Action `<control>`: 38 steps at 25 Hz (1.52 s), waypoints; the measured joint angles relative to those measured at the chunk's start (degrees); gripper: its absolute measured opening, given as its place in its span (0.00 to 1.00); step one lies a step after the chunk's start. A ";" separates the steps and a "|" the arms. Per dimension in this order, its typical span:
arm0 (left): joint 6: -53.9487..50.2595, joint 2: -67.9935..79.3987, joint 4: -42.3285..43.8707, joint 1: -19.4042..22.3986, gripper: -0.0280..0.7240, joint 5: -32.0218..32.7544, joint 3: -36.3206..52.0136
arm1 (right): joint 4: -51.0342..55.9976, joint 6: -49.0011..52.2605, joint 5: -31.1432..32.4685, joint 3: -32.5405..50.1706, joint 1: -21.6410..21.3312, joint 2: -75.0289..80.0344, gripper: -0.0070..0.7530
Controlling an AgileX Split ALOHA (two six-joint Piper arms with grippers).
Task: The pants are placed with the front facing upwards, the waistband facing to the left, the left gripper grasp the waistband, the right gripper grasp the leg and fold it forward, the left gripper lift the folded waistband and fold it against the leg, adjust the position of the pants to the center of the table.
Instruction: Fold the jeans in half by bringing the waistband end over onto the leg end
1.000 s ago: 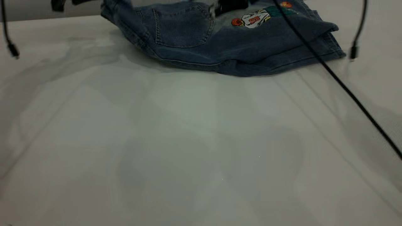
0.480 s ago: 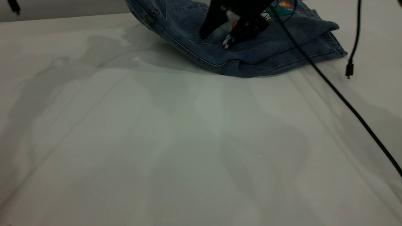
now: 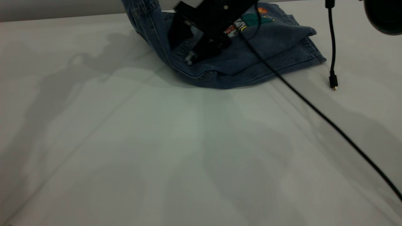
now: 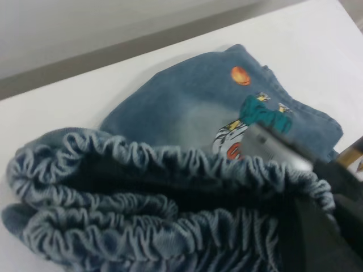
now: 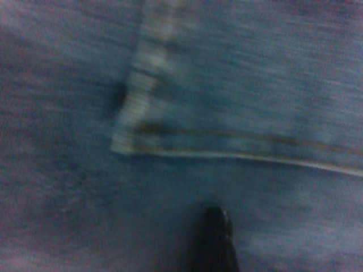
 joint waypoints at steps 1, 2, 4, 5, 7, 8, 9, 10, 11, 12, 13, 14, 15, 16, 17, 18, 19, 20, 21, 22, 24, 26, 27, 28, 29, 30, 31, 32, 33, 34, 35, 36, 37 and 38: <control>-1.33 0.00 1.60 -0.51 0.13 0.38 -0.82 | 1.51 -0.45 0.07 0.00 0.33 0.00 0.69; -2.39 0.00 2.96 -1.01 0.13 0.68 -1.70 | 3.13 -1.02 0.25 0.00 0.59 0.00 0.69; -4.21 0.00 5.79 -1.93 0.13 1.36 -2.74 | 5.54 -1.69 0.60 -0.36 1.06 -0.05 0.69; -4.35 0.00 6.46 -2.44 0.13 1.42 -2.90 | 6.43 -1.69 0.73 -0.92 1.10 -0.05 0.69; -4.47 0.00 7.89 -3.27 0.13 1.86 -2.90 | 7.30 -1.42 1.38 -2.69 0.84 -0.11 0.69; -4.47 0.00 7.92 -3.40 0.13 2.21 -2.90 | 7.10 -0.74 1.56 -3.97 0.37 -0.11 0.69; -4.47 0.00 7.87 -3.68 0.13 2.52 -2.90 | 6.18 0.04 1.68 -5.46 -0.11 -0.11 0.69; -4.47 0.00 7.87 -3.77 0.13 2.57 -2.90 | 4.45 1.15 1.59 -6.76 -0.76 -0.11 0.69; -4.47 0.00 7.75 -3.84 0.13 2.57 -2.90 | 2.49 2.35 1.59 -8.45 -1.47 -0.16 0.69; -4.47 0.00 7.60 -3.84 0.13 2.57 -2.90 | 0.57 3.74 1.67 -10.17 -2.14 -0.21 0.69; -4.47 0.00 7.52 -3.84 0.13 2.74 -2.90 | -1.61 4.83 1.67 -11.55 -3.04 -0.29 0.69; -4.47 0.00 7.52 -3.84 0.13 2.98 -2.90 | -3.90 6.27 1.67 -13.06 -4.07 -0.43 0.69; -4.47 0.00 7.52 -3.84 0.13 3.39 -2.90 | -5.85 7.64 1.67 -14.39 -5.24 -0.46 0.69; -4.47 0.00 7.52 -3.84 0.13 3.83 -2.90 | -8.08 8.84 1.67 -15.47 -6.30 -0.50 0.69; -4.47 0.00 7.52 -3.84 0.13 4.11 -2.90 | -10.46 10.16 1.83 -16.10 -7.59 -0.50 0.69; -4.47 0.00 7.52 -4.15 0.13 3.92 -2.90 | -12.84 11.47 2.06 -16.52 -8.91 -0.50 0.69; -4.47 0.00 7.52 -4.35 0.13 3.77 -2.90 | -14.77 12.64 2.12 -16.58 -9.96 -0.50 0.69; -4.47 0.00 7.52 -4.65 0.13 3.83 -2.90 | -17.02 13.58 2.12 -16.58 -11.19 -0.50 0.69; -4.47 0.00 7.52 -5.09 0.13 3.62 -2.90 | -19.26 14.66 2.12 -16.58 -12.29 -0.45 0.69; -4.47 0.00 7.52 -5.53 0.13 3.17 -2.90 | -21.12 15.79 2.12 -16.58 -13.27 -0.45 0.69; -4.47 0.00 7.52 -6.35 0.13 2.34 -2.93 | -24.58 17.14 2.12 -16.58 -14.54 -0.45 0.69; -4.47 0.00 7.88 -7.19 0.13 1.47 -2.93 | -26.48 18.13 2.12 -16.52 -15.23 -0.45 0.69; -4.47 0.00 7.94 -7.65 0.13 1.26 -2.93 | -27.39 18.53 2.12 -16.52 -15.28 -0.45 0.69; -4.47 0.06 7.93 -8.07 0.13 1.21 -2.93 | -27.98 18.96 2.12 -16.52 -15.22 -0.45 0.69; -4.47 0.06 8.01 -8.53 0.13 1.14 -2.93 | -28.77 19.53 2.07 -16.45 -15.16 -0.38 0.69; -4.47 0.06 8.27 -9.02 0.13 0.97 -2.93 | -29.18 19.74 2.07 -16.45 -15.03 -0.27 0.69; -4.47 0.06 8.75 -9.47 0.13 0.67 -2.93 | -29.26 19.74 2.00 -16.45 -14.97 0.06 0.69; -4.47 0.06 9.36 -9.99 0.13 0.58 -2.97 | -29.26 19.74 1.96 -16.45 -14.97 0.38 0.69; -4.47 0.06 9.76 -10.52 0.13 0.40 -3.01 | -29.26 19.81 1.96 -16.40 -14.97 0.64 0.69; -4.47 0.18 9.90 -11.08 0.13 -0.03 -3.05 | -29.21 19.85 1.96 -16.42 -14.97 0.88 0.69; -4.47 0.18 10.31 -11.57 0.13 -0.54 -3.05 | -29.21 19.92 1.96 -16.42 -14.97 1.07 0.69; -4.47 0.24 10.55 -12.18 0.13 -0.93 -3.05 | -29.28 20.00 1.96 -16.42 -14.97 1.13 0.69; -4.47 0.31 10.62 -12.81 0.13 -1.22 -3.14 | -29.32 20.00 1.96 -16.42 -14.97 1.13 0.69; -4.47 0.59 10.62 -13.36 0.13 -1.64 -3.35 | -29.40 20.00 1.96 -16.42 -15.09 1.13 0.69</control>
